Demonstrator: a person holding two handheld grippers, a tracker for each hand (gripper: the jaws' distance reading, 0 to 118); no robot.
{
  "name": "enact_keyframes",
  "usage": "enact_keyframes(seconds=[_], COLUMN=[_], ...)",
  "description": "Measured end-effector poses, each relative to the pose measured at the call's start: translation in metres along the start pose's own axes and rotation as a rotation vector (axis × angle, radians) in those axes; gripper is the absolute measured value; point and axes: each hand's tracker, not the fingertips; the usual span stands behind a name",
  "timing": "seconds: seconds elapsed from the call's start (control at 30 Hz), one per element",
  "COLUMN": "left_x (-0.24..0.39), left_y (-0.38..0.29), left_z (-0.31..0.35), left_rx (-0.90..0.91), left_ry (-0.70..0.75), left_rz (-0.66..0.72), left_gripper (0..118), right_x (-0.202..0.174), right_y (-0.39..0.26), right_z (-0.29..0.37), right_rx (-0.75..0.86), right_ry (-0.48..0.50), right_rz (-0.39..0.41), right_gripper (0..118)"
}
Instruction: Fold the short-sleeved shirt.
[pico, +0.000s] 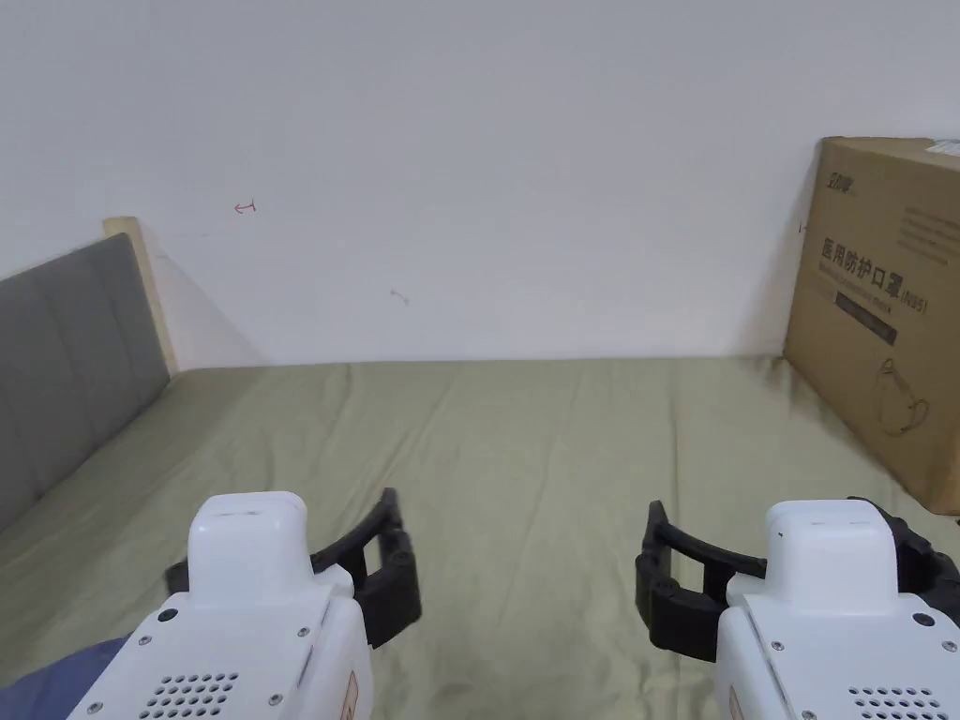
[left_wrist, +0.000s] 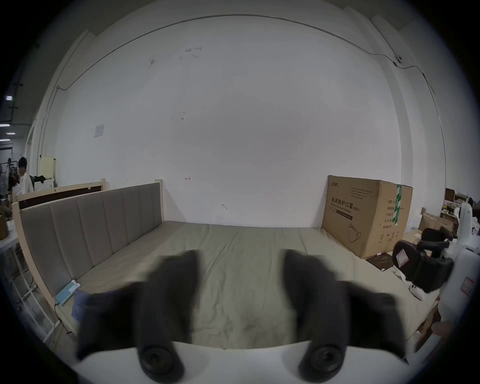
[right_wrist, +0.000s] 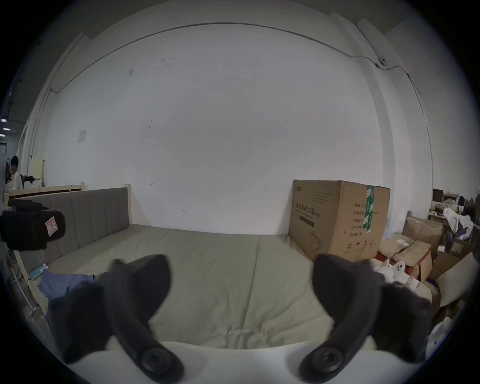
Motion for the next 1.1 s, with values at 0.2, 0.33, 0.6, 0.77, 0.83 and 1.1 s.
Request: enact_keyframes(seconds=[0.2, 0.33, 0.6, 0.77, 0.83, 1.1], left_x=[0.005, 0.005, -0.012, -0.048, -0.067, -0.125], left_y=[-0.006, -0.006, 0.000, 0.008, 0.010, 0.013], left_z=[0.000, -0.001, -0.001, 0.022, 0.038, 0.093], left_rx=[0.007, 0.012, -0.012, 0.013, 0.017, 0.004], left_ry=[0.057, 0.042, 0.042, 0.201, 0.296, 0.572], left_rz=[-0.046, -0.042, -0.002, 0.010, 0.010, 0.048], left_gripper=[0, 0, 0, 0, 0, 0], right_x=[0.004, 0.006, -0.013, -0.051, -0.073, -0.156], right_y=[-0.005, -0.006, 0.007, 0.020, 0.024, 0.020], right_z=[-0.007, -0.008, -0.005, -0.013, -0.017, -0.018], right_rx=[-0.033, -0.034, -0.041, -0.020, -0.026, -0.042], right_ry=[-0.031, -0.036, 0.050, 0.235, 0.345, 0.639], right_rz=[0.037, 0.004, 0.001, -0.003, -0.005, 0.039], right_gripper=[0, 0, 0, 0, 0, 0])
